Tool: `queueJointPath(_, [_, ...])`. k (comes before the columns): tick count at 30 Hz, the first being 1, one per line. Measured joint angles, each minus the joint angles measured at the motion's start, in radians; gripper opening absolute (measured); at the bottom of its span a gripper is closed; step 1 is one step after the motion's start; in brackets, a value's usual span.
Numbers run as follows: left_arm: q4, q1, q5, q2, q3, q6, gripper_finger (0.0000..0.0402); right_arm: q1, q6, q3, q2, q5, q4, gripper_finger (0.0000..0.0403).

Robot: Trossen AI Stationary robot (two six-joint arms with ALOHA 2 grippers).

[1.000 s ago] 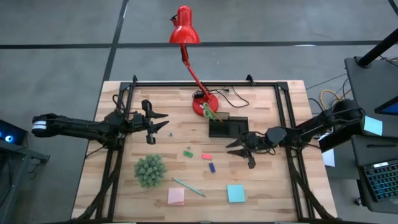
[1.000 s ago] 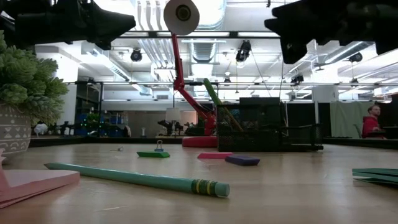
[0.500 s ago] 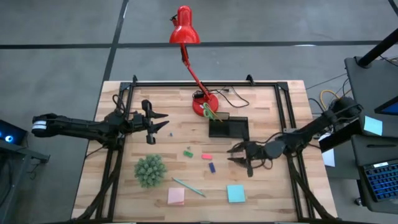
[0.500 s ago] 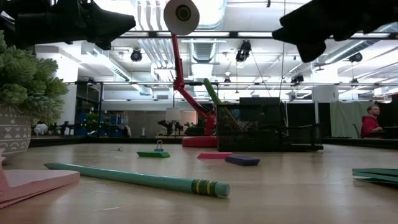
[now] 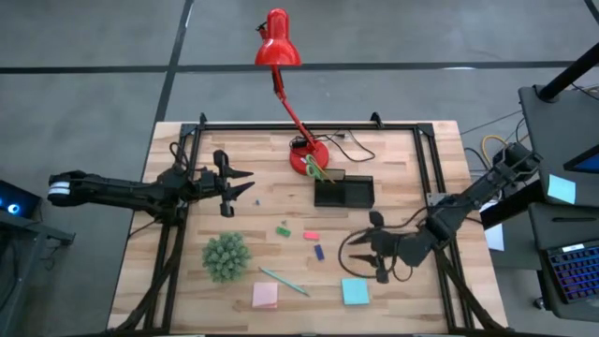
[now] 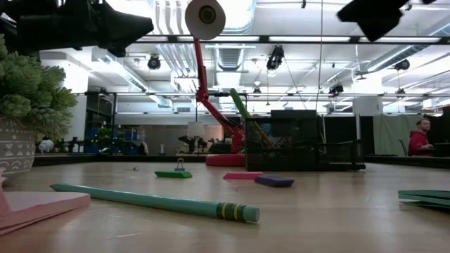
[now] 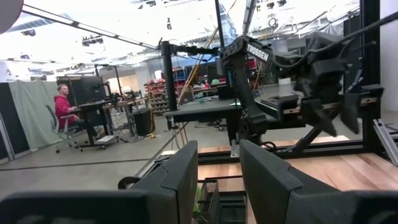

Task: Pick and place office supplies into organizer
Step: Put the top blue sticky note into the right compartment of the desk organizer

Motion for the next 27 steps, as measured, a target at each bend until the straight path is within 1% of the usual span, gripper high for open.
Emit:
queueJointPath(4, [-0.006,0.0,0.0,0.0,0.0,-0.001,0.0107,0.06,0.038,0.033,0.055,0.003,0.001,0.0145])
queueJointPath(6, [-0.005,0.0,0.0,0.0,0.0,-0.001,0.0107,0.083,0.086,0.054,0.093,0.003,-0.005,0.0144])
queueJointPath(9, [-0.006,0.0,0.0,0.0,0.0,-0.002,0.0107,0.114,0.14,0.102,0.155,0.004,-0.048,0.0144])
queueJointPath(13, [-0.008,0.0,0.0,0.0,-0.002,-0.045,0.0107,0.146,0.228,0.216,0.265,0.005,-0.207,0.0144])
queueJointPath(18, [-0.01,0.0,0.001,0.0,-0.004,-0.055,0.0107,0.186,0.303,0.414,0.419,0.001,-0.431,0.0144])
queueJointPath(23, [-0.017,0.0,0.001,0.0,-0.007,-0.056,0.0107,0.214,0.381,0.611,0.557,-0.038,-0.643,0.0143])
queueJointPath(27, [-0.018,0.0,0.001,0.0,-0.007,-0.056,0.0107,0.229,0.446,0.733,0.652,-0.054,-0.778,0.0143])
